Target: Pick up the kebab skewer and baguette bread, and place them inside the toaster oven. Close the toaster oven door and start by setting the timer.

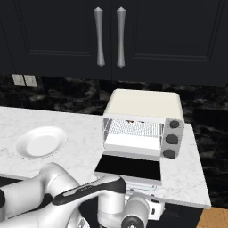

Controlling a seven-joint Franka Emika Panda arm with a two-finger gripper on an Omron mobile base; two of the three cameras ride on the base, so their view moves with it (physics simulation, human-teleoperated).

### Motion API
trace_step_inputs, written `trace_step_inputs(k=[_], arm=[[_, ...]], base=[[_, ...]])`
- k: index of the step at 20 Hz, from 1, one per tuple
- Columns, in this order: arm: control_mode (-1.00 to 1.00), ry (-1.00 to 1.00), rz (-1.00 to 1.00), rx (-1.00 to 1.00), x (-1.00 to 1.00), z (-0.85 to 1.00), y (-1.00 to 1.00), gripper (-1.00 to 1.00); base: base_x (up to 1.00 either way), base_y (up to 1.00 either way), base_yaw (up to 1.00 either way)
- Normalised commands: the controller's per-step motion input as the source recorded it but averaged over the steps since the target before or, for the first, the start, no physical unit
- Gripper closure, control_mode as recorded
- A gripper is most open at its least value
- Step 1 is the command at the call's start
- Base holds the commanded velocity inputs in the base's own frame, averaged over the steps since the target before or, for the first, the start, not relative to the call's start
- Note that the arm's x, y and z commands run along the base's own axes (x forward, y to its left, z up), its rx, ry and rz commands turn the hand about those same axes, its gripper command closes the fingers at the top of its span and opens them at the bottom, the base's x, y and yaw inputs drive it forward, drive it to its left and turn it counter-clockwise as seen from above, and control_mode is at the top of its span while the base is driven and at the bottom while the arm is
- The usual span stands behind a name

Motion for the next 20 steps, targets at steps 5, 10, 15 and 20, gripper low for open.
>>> trace_step_inputs(k=[5,10,15,20], arm=[[-1.0,0.0,-0.01,0.0,0.0,-0.36,0.0,-1.0],[-1.0,0.0,0.0,0.0,0.16,-0.1,0.0,-1.0],[-1.0,0.0,0.0,0.0,0.26,0.0,0.13,-1.0],[-1.0,0.0,0.0,0.0,0.21,0.0,0.11,-1.0]], base=[[0.0,0.0,0.0],[0.0,0.0,0.0],[0.0,0.0,0.0],[0.0,0.0,0.0]])
